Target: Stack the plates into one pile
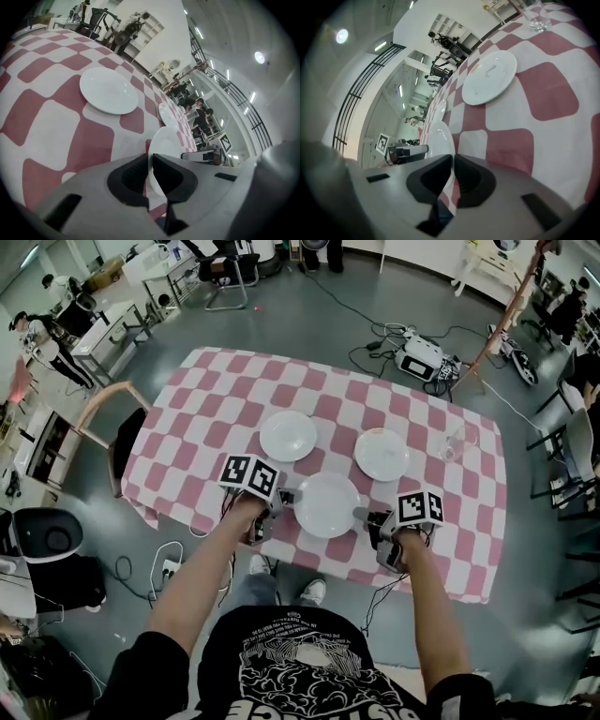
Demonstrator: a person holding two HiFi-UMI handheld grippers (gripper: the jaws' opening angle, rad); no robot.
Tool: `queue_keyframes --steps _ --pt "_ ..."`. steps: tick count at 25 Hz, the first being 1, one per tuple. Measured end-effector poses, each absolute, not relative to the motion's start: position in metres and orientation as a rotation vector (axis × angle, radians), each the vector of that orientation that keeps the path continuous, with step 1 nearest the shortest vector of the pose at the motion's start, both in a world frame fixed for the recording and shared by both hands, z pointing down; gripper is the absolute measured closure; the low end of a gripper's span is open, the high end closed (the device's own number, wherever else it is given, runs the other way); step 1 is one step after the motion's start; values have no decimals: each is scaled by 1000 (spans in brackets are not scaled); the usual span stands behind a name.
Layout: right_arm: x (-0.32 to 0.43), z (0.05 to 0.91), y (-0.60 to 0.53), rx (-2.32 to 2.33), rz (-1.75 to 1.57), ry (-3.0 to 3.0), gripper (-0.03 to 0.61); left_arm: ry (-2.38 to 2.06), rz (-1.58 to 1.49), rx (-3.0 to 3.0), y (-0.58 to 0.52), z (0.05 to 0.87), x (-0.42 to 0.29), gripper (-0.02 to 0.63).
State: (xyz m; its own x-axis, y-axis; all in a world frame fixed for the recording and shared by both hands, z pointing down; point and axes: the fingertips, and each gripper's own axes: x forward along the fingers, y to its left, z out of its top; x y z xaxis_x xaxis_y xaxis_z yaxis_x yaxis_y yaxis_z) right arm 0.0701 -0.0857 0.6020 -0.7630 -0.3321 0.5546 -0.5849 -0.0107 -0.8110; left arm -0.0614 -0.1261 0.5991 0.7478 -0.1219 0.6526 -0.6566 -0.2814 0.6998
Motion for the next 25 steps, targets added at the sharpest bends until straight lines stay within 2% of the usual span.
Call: queue_keyframes --steps 25 --pt "-6 593 -187 1076 1835 -2047 549 -584 541 1822 -225 592 -139 580"
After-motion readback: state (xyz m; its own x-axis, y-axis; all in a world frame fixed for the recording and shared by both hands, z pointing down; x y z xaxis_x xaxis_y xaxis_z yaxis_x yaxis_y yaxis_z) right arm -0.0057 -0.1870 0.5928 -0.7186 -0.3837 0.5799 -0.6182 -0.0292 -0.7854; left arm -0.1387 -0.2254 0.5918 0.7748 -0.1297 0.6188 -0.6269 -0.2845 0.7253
